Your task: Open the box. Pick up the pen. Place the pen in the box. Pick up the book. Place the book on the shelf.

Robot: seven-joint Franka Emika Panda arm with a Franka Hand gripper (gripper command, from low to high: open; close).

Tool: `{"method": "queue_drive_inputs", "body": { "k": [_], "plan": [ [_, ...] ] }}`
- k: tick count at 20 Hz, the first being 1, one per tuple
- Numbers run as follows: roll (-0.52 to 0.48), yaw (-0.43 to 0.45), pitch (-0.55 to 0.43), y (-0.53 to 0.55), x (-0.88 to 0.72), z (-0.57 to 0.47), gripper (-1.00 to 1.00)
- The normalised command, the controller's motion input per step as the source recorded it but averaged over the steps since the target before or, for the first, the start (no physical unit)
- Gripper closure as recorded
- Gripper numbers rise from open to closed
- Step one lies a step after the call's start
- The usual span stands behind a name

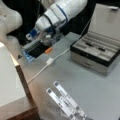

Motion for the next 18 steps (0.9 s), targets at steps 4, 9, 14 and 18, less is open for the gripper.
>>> {"method": "queue_drive_inputs", "body": {
  "k": [4,9,14,18],
  "plan": [
    [0.358,-0.575,-0.102,0.48,0.49,-0.04,-1.00],
    [0.630,-0.596,-0.314,0.43,0.38,-0.13,-1.00],
    [0.850,-0.437,-0.440,0.21,0.18,-0.18,-1.00],
    [0.735,-0.290,-0.414,0.00,-0.08,-0.15,-1.00]
  ]
}}
